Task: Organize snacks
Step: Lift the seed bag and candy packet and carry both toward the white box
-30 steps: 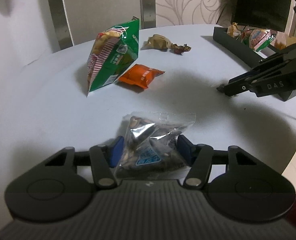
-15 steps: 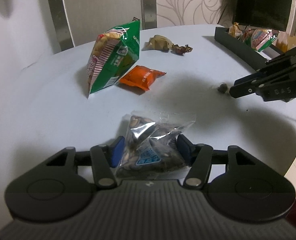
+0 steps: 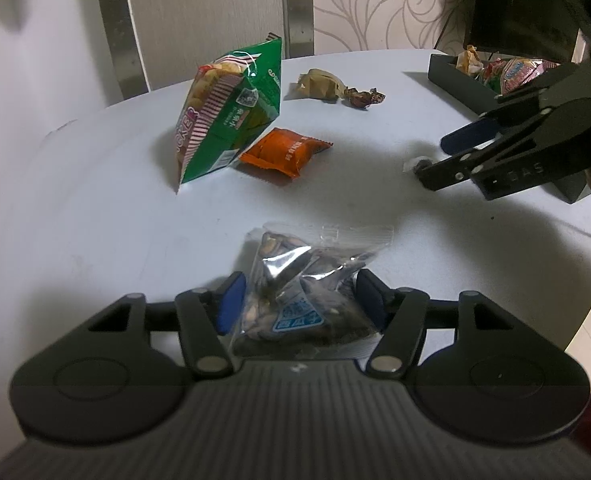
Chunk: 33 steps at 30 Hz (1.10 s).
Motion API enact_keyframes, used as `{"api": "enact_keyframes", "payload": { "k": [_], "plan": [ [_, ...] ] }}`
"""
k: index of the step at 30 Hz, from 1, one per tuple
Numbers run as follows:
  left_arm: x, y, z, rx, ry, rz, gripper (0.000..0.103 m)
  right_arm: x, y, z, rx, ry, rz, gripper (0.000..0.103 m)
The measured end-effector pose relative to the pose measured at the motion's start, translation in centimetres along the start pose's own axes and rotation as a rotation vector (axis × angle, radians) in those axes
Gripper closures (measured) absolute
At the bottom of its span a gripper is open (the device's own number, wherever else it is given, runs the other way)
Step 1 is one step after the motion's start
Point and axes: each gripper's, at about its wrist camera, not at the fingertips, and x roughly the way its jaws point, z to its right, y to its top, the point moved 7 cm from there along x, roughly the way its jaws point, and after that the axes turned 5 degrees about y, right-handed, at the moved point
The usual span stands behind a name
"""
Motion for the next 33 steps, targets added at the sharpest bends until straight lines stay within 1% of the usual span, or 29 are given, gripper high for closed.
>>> {"api": "enact_keyframes", "payload": {
  "k": [1,3,5,7,14,17,21,28,33],
  "plan": [
    [0.0,0.0,0.0,-0.002,0.001,-0.001,0.036,0.4,0.1,-0.1,-0.013,0.009,-0.015,0.054],
    [0.0,0.0,-0.1,-0.006,0.000,-0.001,0.036,1.1,0.2,-0.1,-0.013,0.028,-0.040,0.076],
    [0.0,-0.1,-0.1,-0.007,0.000,0.002,0.036,1.1,0.2,0.0,0.017,0.039,-0.046,0.084],
    [-0.1,-0.1,-0.1,-0.008,0.001,0.006,0.036,0.9,0.1,-0.2,0.012,0.037,-0.047,0.084],
    [0.1,0.1,0.0,-0.001,-0.010,0.010,0.037,-1.0,-0.4,-0.5,0.095,0.071,-0.012,0.084],
    [0.2,0.4,0.3,0.014,-0.024,0.013,0.042,-1.9,-0.9,-0.7,0.108,0.071,-0.002,0.084],
    [0.4,0.8,0.7,0.023,-0.037,0.014,0.043,-3.1,-1.5,-0.6,0.145,0.072,0.013,0.084],
    [0.9,2.5,1.3,0.050,-0.041,0.021,0.044,-5.1,-2.2,-0.6,0.171,0.058,0.039,0.084],
    [0.9,4.1,2.1,0.071,-0.049,0.047,0.044,-6.2,-2.5,-0.7,0.183,0.056,0.059,0.084]
  ]
}}
